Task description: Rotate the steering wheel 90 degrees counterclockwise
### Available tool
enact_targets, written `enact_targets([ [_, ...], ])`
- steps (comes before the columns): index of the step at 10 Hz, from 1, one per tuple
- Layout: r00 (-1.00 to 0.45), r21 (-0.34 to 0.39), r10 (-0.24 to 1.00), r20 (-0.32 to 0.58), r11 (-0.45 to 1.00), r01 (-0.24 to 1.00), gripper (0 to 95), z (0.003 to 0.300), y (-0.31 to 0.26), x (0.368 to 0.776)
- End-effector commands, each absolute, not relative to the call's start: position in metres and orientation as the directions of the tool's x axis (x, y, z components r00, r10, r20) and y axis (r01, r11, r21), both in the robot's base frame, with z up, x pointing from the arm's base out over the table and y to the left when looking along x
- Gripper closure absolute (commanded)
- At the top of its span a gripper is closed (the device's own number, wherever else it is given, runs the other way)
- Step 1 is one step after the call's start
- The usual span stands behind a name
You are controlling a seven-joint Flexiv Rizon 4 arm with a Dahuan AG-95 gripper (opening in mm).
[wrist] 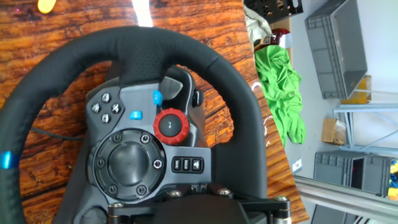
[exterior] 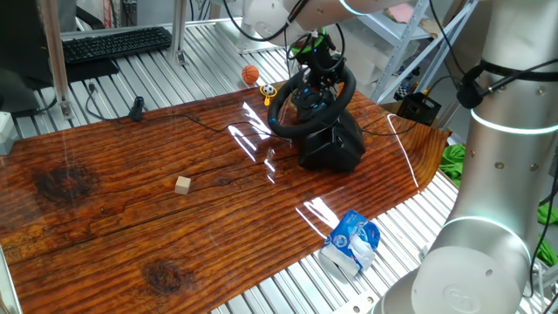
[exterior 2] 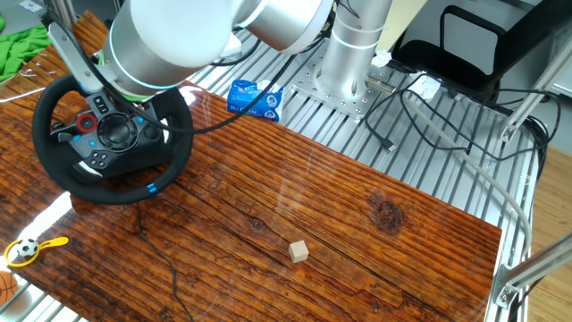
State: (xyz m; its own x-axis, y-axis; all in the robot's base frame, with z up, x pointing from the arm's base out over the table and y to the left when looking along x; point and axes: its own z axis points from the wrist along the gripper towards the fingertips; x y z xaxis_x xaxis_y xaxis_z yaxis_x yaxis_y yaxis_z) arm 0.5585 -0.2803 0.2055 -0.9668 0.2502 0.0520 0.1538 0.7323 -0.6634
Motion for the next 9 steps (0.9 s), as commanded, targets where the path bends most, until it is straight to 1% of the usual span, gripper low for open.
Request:
enact_targets([
  [1,-0.970,-0.667,0.240,0.044,0.729,0.150,95.0,0.204,-0.280,0.561],
  [5,-0.974,-0.666,0.224,0.041,0.733,0.140,95.0,0.203,-0.283,0.568],
  [9,-0.980,-0.696,0.191,0.049,0.710,0.104,95.0,0.209,-0.287,0.575],
])
